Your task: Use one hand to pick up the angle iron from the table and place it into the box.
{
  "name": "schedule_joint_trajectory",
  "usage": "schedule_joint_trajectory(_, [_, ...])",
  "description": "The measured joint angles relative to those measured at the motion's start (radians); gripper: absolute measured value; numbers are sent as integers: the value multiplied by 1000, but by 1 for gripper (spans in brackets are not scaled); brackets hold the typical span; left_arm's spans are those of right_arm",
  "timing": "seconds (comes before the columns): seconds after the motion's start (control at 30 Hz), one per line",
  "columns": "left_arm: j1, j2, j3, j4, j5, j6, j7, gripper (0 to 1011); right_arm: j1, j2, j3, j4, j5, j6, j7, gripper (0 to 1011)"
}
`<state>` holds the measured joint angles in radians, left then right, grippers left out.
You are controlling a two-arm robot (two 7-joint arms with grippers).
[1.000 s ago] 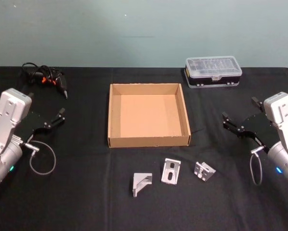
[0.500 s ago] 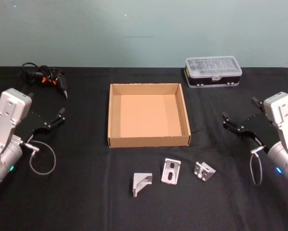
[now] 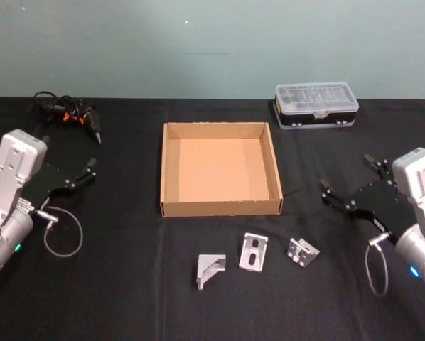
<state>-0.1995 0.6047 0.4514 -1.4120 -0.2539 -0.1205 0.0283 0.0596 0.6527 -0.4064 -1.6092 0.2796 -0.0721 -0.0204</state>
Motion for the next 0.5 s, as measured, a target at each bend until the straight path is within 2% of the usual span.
schedule_joint_trajectory(0.17, [0, 0, 0, 0, 0, 0, 0, 1011, -89, 39, 32, -108, 27, 31, 8, 1002])
schedule_joint_trajectory(0.27, [0, 0, 0, 0, 0, 0, 0, 1011, -167, 75, 56, -206, 54, 73, 19, 1000])
schedule_joint_trajectory(0.33, [0, 0, 0, 0, 0, 0, 0, 1011, -180, 80, 60, -222, 61, 85, 22, 1002])
schedule_joint_trajectory(0.43, [0, 0, 0, 0, 0, 0, 0, 1011, -228, 102, 68, -289, 87, 145, 46, 1002])
schedule_joint_trajectory(0.5, [0, 0, 0, 0, 0, 0, 0, 1011, -238, 108, 62, -314, 92, 189, 58, 1002])
